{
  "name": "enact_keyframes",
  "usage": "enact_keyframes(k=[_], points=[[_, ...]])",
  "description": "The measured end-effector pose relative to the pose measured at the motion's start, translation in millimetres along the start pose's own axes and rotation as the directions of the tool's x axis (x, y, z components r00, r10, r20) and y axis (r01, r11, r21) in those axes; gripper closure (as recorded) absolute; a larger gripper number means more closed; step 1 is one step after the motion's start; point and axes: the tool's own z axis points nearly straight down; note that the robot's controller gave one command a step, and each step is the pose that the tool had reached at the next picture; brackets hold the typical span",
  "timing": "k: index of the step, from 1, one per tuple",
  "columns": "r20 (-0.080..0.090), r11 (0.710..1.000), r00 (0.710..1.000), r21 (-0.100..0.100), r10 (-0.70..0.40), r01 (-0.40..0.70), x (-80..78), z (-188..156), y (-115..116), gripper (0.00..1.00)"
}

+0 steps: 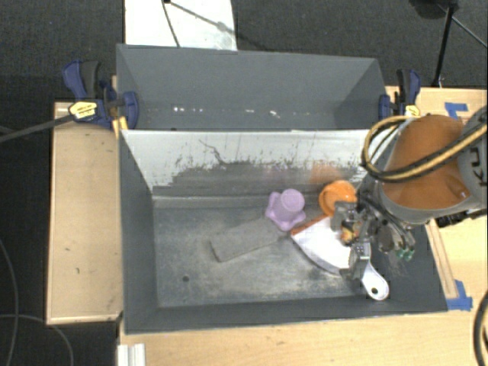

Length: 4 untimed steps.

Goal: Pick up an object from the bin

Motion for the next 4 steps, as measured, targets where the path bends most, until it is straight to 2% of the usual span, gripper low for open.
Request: enact_keyframes(k=[1, 2, 3, 4], points=[[0.008, 1.0, 1.0, 0.001, -0.003, 0.003, -1.9, -4, 0, 0.0], [0.013, 0.989, 0.989, -0.001, 0.145, -0.145, 10.2, 47, -13, 0.0], [0.002, 0.987, 0.987, -0.001, 0.162, -0.162, 12.2, 28, -16, 0.0], [0.009, 0.97, 0.97, -0.002, 0.243, -0.243, 24.3, 27, -33, 0.0]])
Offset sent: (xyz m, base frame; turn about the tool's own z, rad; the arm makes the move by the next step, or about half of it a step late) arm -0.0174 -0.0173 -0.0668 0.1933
